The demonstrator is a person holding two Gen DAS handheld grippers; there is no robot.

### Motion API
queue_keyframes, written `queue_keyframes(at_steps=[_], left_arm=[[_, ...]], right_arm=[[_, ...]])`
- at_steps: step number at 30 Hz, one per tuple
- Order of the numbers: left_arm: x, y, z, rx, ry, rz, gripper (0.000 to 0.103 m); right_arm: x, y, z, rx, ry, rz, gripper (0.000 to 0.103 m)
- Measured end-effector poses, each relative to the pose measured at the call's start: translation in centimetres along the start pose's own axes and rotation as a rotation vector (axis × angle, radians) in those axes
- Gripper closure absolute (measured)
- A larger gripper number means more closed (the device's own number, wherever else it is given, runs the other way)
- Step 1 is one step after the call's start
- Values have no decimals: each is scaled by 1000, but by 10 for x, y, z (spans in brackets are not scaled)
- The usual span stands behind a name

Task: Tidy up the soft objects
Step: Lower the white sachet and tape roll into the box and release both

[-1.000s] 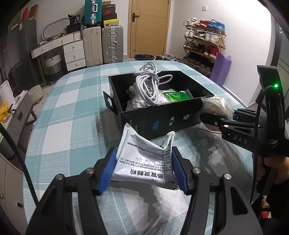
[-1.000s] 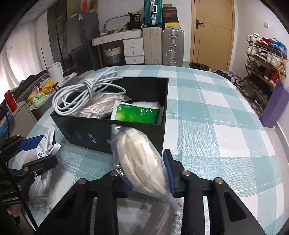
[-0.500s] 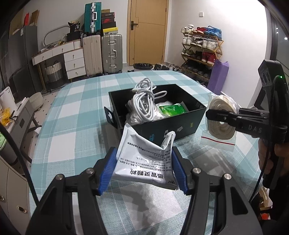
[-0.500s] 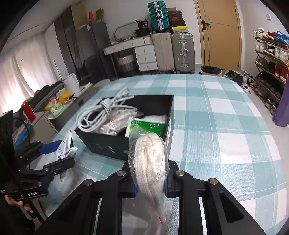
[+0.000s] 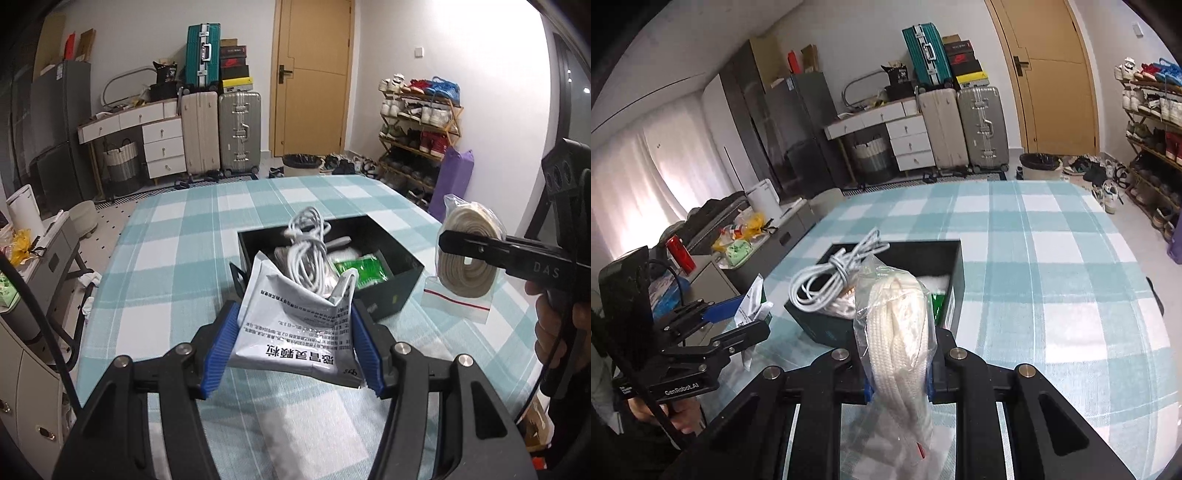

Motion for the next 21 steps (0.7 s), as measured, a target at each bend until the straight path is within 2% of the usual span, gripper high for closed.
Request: queue_keyframes(at_steps=[8, 21], left_arm=[[11, -13, -20, -39, 29, -31, 44], [49, -20, -34, -64, 12, -75, 44]], right_arm=[[9, -2, -18, 7, 15, -33, 84], [38, -1, -34, 18, 14, -69, 84]])
Point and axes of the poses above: each gripper's, at about its wrist camera, not at the fingertips, and x roughly the way its jaws point, y to its right, z to its underside, the point moved 4 cm from there along x, roughly the way its jaws point, and after that the axes turned 6 degrees about -x, right-handed, at the moved point
